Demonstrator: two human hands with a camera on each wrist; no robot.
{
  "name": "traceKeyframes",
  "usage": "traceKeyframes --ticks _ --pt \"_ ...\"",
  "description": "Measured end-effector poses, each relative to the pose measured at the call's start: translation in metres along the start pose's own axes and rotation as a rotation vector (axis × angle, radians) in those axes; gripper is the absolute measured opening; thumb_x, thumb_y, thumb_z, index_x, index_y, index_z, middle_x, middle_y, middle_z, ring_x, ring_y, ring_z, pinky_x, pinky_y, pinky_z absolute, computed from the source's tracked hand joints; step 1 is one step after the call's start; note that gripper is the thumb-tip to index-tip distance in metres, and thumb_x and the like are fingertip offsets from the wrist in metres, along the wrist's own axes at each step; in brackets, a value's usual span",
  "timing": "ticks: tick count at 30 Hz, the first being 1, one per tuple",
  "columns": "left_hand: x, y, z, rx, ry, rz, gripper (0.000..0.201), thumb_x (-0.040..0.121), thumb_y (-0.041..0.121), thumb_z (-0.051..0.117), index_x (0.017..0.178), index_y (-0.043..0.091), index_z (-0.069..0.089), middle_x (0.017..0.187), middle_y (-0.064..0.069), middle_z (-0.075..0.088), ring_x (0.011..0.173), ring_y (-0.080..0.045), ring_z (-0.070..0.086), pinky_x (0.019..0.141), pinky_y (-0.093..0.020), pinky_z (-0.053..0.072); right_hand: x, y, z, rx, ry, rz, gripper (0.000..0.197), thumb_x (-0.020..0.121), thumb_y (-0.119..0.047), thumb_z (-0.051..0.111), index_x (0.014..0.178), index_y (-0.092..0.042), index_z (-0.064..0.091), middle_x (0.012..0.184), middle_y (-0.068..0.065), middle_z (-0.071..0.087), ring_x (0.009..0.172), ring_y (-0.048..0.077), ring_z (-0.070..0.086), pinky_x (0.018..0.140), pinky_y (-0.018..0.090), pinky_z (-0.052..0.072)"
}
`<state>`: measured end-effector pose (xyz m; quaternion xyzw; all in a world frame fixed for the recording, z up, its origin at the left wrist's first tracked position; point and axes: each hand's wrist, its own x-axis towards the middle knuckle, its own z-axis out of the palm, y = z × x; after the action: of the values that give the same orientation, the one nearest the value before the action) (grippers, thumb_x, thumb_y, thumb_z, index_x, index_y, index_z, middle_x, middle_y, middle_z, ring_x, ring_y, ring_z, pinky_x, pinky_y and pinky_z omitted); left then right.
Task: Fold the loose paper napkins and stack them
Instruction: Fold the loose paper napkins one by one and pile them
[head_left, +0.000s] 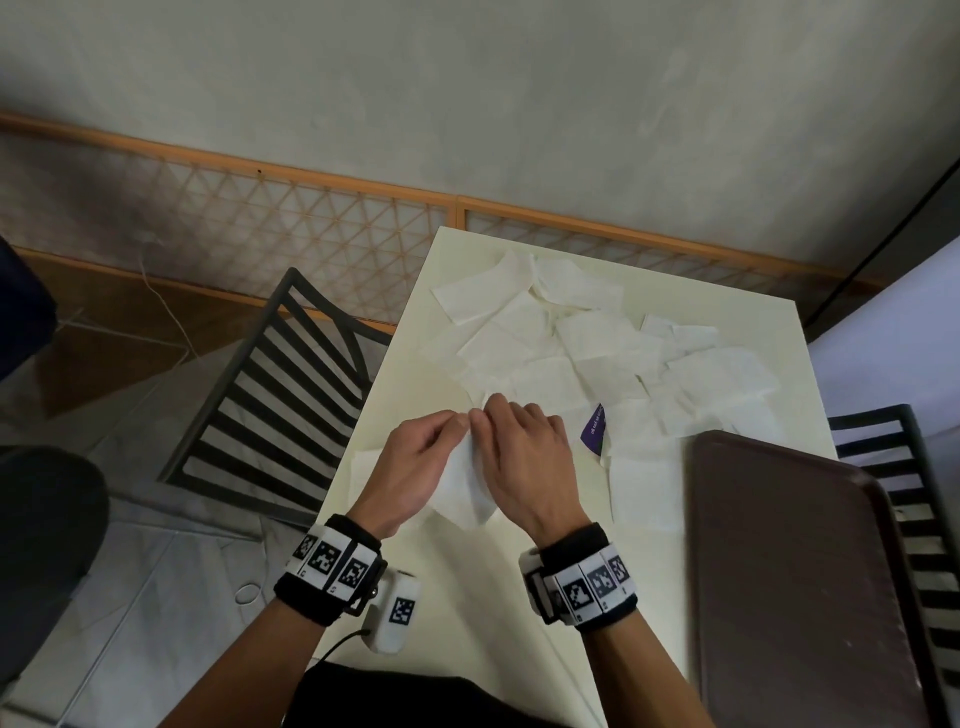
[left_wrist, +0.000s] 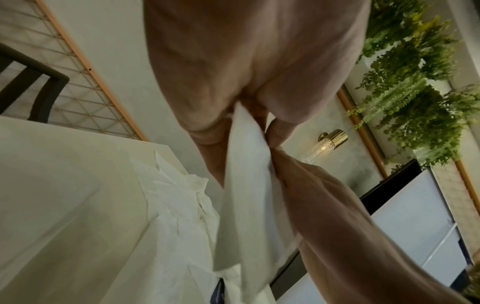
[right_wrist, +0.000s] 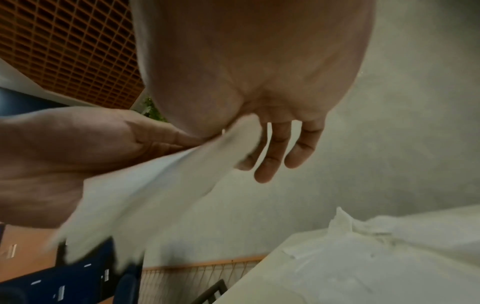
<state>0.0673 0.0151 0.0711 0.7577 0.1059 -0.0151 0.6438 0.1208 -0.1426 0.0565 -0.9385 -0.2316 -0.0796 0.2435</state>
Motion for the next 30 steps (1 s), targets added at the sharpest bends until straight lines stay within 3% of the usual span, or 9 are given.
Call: traceKeyframes --ticks 5,8,13,15,17,19,23,26,30 --pt "-0.009 -0.013 -0.007 0.081 0.145 -0.005 0.046 0.114 0.033 0.051 0.079 0.005 0.041 0.068 0.005 0.030 0.065 -0.012 0.030 0.063 -0.033 0.030 -0.005 0.012 0.027 0.231 -0.118 0.029 0.039 0.113 -0.053 0.032 0.087 -0.025 0.041 0.065 -0.004 0.050 0.062 0.029 0.045 0.064 0.044 0.041" --pt "-0.010 -0.024 -0.017 0.121 0.231 -0.022 0.045 0.114 0.033 0.051 0.082 0.002 0.046 0.067 0.007 0.032 0.064 -0.009 0.032 0.062 -0.030 0.031 -0.003 0.018 0.035 0.383 -0.142 0.122 0.043 0.114 -0.052 0.042 0.078 -0.029 0.035 0.060 -0.007 0.044 0.054 0.018 0.037 0.058 0.041 0.035" --pt "0.020 -0.055 -0.043 0.173 0.391 -0.068 0.039 0.113 0.032 0.053 0.086 0.005 0.058 0.069 -0.006 0.048 0.065 -0.014 0.043 0.065 -0.035 0.040 0.011 0.033 0.042 0.457 -0.113 0.330 0.046 0.115 -0.038 0.049 0.073 -0.026 0.036 0.058 -0.009 0.044 0.052 0.012 0.041 0.054 0.035 0.031" --pt "0.046 -0.068 -0.052 0.233 0.425 -0.085 0.027 0.112 0.029 0.055 0.092 0.013 0.063 0.081 -0.008 0.064 0.075 -0.021 0.058 0.072 -0.040 0.049 0.018 0.047 0.049 0.403 -0.151 0.390 0.037 0.114 -0.039 0.050 0.081 -0.021 0.045 0.066 -0.005 0.055 0.060 0.013 0.051 0.059 0.038 0.045" --pt "0.069 -0.074 -0.058 0.306 0.412 -0.139 0.016 0.112 0.023 0.057 0.114 0.012 0.068 0.105 -0.007 0.074 0.098 -0.026 0.069 0.087 -0.043 0.055 0.023 0.060 0.056 0.321 -0.191 0.442 0.028 0.111 -0.039 0.053 0.093 -0.017 0.052 0.082 0.000 0.065 0.077 0.025 0.063 0.070 0.044 0.056" --pt "0.089 -0.081 -0.060 0.400 0.341 -0.232 0.027 0.110 0.014 0.059 0.136 0.007 0.062 0.128 -0.012 0.072 0.120 -0.031 0.067 0.099 -0.042 0.053 0.026 0.069 0.061 0.242 -0.225 0.507 0.025 0.109 -0.040 0.056 0.105 -0.015 0.054 0.101 0.004 0.066 0.093 0.031 0.067 0.077 0.045 0.056" --pt "0.111 -0.105 -0.067 0.650 0.177 -0.338 0.046 0.102 0.007 0.067 0.146 0.006 0.054 0.142 -0.019 0.061 0.138 -0.038 0.052 0.113 -0.049 0.045 0.023 0.075 0.071 0.063 -0.303 0.638 0.067 0.099 -0.062 0.065 0.133 -0.006 0.047 0.130 0.014 0.057 0.119 0.040 0.063 0.091 0.048 0.055" --pt "0.114 -0.108 -0.069 0.767 0.160 -0.292 0.064 0.097 0.010 0.076 0.154 0.010 0.047 0.153 -0.019 0.049 0.145 -0.040 0.043 0.119 -0.054 0.041 0.018 0.074 0.078 -0.027 -0.365 0.662 0.080 0.090 -0.064 0.076 0.135 -0.005 0.046 0.134 0.015 0.058 0.126 0.039 0.060 0.095 0.047 0.054" --pt "0.111 -0.094 -0.063 0.888 0.167 -0.186 0.083 0.093 0.020 0.083 0.162 0.019 0.037 0.162 -0.016 0.036 0.151 -0.040 0.030 0.121 -0.060 0.037 0.016 0.079 0.087 0.116 -0.332 0.705 0.046 0.095 -0.037 0.078 0.124 -0.008 0.055 0.124 0.014 0.069 0.117 0.038 0.067 0.091 0.044 0.056"
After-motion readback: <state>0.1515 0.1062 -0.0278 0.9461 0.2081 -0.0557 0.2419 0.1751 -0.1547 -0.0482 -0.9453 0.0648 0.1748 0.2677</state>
